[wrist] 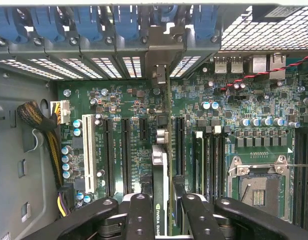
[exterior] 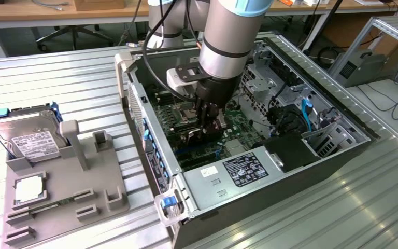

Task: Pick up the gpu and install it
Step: 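Insert the gpu into the slot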

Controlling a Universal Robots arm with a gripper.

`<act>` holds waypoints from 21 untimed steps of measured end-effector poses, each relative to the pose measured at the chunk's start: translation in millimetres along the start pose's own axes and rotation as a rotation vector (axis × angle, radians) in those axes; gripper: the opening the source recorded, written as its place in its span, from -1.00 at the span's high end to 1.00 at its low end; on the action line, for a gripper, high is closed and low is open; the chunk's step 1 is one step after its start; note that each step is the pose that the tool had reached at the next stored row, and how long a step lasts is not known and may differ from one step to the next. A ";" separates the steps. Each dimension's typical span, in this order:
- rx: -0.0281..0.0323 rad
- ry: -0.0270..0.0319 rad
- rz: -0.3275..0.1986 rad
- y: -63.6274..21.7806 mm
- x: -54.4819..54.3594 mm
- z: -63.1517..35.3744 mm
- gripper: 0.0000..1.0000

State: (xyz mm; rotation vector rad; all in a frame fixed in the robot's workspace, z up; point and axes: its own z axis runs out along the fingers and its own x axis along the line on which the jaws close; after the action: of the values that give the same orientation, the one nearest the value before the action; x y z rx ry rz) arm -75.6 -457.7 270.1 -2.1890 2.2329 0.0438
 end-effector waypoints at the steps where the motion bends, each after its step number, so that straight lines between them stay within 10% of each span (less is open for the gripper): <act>1: 0.0000 0.0000 0.000 0.0 0.0 0.0 0.47; 21: 0.0001 -0.0030 0.000 0.4 0.1 2.8 0.47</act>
State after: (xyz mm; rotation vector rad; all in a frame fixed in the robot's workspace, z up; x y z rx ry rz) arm -76.0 -457.7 267.2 -2.1876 2.2312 0.0468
